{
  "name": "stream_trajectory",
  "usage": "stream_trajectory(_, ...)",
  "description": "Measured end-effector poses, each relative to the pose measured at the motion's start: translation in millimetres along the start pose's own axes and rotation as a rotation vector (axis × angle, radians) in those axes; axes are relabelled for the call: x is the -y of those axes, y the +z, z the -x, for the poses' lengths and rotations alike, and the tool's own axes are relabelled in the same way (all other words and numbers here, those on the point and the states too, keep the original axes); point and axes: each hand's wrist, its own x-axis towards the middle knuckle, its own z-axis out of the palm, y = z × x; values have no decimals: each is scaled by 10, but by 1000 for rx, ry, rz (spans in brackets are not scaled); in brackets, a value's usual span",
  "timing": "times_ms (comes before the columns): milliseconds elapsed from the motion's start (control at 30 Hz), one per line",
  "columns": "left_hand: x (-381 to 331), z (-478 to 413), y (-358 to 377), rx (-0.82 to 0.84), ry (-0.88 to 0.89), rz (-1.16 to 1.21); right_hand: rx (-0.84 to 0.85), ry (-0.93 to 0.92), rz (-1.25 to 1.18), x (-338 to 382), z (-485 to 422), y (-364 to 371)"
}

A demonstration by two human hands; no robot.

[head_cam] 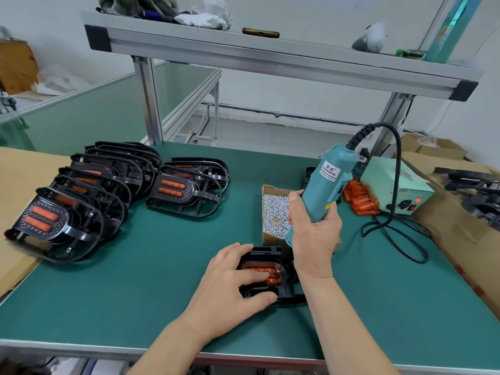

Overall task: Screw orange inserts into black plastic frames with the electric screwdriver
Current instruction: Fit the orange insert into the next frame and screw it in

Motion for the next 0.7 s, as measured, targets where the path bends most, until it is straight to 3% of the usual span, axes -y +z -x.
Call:
stream_trajectory(400,31,-2,33,-12,3,8,27,45,52,-64,-20,5)
stream_trajectory(700,28,-9,27,-17,8,10,134,-27,51,46,71,33)
